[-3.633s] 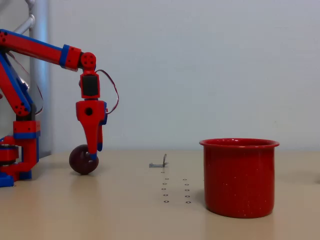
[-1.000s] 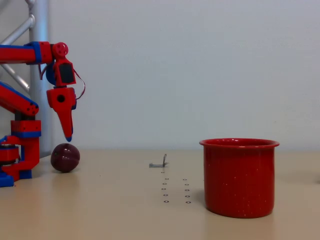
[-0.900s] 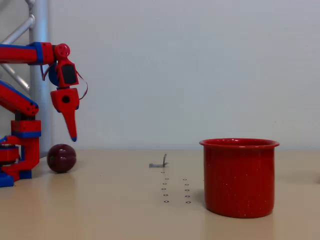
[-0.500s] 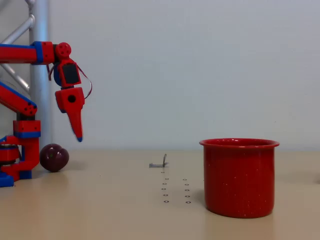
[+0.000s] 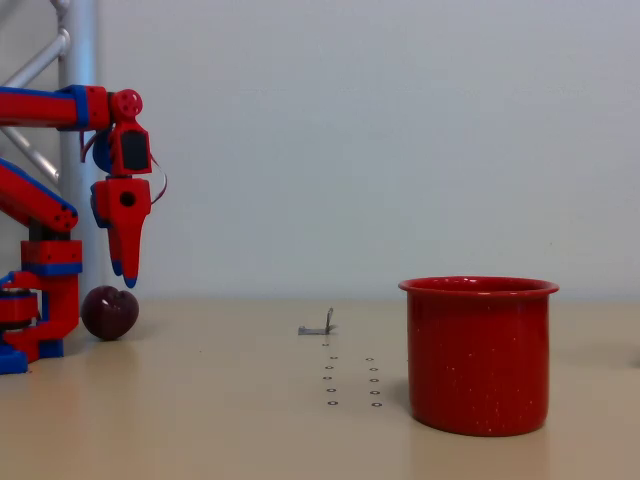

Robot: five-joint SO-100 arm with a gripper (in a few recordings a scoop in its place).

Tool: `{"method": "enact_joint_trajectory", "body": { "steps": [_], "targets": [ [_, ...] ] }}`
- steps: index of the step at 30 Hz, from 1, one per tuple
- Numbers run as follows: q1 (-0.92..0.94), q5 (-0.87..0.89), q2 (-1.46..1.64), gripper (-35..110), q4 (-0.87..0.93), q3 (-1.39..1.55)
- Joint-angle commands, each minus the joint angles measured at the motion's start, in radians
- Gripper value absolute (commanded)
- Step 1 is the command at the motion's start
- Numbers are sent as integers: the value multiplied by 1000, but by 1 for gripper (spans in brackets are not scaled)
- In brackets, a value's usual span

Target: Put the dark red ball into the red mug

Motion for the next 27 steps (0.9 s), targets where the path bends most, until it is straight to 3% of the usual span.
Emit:
{"method": "enact_joint_trajectory", "body": {
  "steps": [1, 27],
  "targets": [
    [-32, 21, 17, 38, 11, -28],
    [-95, -9, 64, 38, -121, 195]
  ]
}}
